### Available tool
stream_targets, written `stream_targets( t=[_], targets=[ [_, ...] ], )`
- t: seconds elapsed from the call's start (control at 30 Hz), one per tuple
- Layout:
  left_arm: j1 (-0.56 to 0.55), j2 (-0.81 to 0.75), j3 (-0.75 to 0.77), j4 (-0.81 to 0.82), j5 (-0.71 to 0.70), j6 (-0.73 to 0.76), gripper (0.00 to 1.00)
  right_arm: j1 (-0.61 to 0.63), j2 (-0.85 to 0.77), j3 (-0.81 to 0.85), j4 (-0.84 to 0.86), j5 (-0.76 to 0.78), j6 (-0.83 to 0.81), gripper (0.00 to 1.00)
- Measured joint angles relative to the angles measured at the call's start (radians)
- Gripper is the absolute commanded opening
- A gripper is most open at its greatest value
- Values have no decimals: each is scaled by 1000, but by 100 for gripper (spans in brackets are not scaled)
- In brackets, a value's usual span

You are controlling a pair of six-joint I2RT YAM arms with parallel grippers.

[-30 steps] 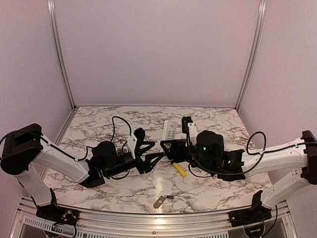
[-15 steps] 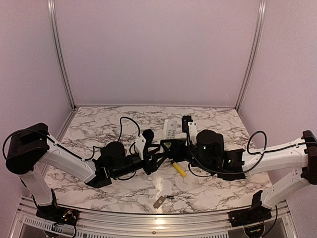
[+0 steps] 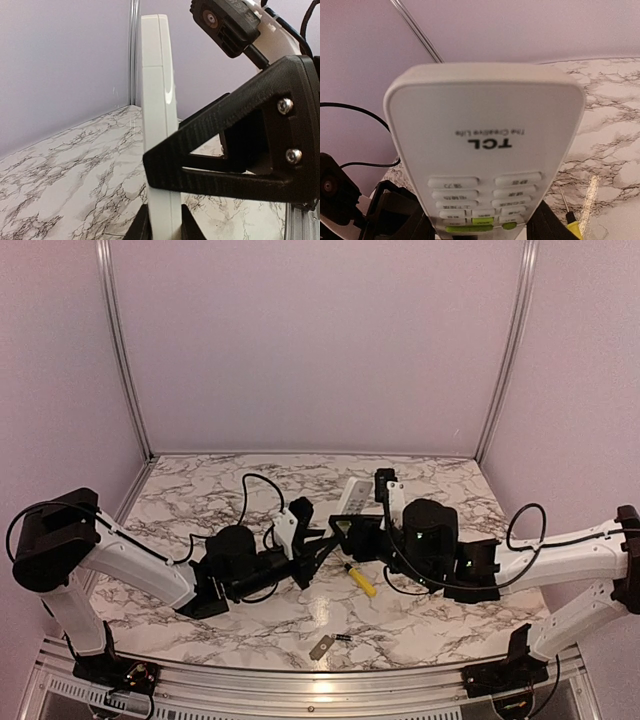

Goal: Unload the batteries from the remote control
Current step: Pass from the right arm to the left, then pass from the left arm to the right

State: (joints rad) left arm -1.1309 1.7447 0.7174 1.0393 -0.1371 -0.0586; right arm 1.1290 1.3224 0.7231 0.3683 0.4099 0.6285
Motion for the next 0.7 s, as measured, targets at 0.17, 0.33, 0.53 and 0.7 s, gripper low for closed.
stream_targets(
  t=[0.17,0.33,0.53,0.7],
  targets=[
    [-6,0,-8,-2,-21,50,0,1,-60,0,-76,-4,6,98],
    [5,0,-49,-27,-42,132,0,2,-181,19,-179,1,8,99],
    [5,0,-101,-6,-90,269,0,-30,-259,78,-351,-83,11,99],
    [4,0,-159,55,-136,410,0,-109,-275,87,-468,-209,39,99]
  ],
)
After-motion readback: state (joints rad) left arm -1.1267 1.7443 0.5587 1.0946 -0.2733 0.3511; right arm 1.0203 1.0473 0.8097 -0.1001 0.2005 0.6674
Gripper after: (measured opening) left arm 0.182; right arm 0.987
